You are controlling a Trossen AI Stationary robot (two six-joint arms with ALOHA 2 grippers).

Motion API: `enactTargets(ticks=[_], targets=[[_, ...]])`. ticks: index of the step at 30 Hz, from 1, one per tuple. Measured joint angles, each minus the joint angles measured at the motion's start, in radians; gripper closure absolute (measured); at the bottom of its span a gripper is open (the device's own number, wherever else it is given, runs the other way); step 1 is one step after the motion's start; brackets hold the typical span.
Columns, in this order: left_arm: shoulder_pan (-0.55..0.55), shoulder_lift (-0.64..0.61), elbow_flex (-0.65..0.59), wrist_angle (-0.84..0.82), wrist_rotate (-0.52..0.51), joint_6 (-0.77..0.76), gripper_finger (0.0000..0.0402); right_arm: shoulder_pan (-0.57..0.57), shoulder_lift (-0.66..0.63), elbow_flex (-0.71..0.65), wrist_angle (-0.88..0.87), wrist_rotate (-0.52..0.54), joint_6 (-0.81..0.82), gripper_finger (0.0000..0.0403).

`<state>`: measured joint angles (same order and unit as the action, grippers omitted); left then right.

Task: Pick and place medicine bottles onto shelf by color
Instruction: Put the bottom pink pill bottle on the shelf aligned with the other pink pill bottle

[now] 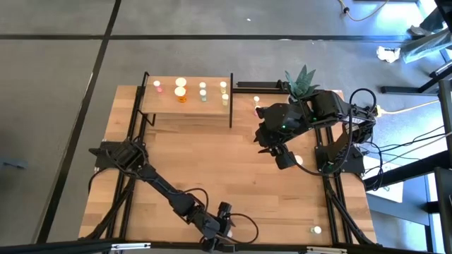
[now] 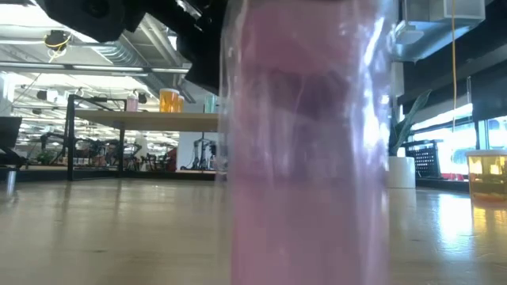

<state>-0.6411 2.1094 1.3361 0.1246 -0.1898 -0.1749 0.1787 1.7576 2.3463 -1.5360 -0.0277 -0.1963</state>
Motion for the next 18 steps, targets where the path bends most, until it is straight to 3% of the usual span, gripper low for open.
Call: enactTargets(ticks=[18], targets=[[0.0, 0.0, 0.0, 0.0, -0.003, -0.002, 0.0188, 0.0, 0.0, 0.0, 0.001, 0.0, 0.0, 0.0231]])
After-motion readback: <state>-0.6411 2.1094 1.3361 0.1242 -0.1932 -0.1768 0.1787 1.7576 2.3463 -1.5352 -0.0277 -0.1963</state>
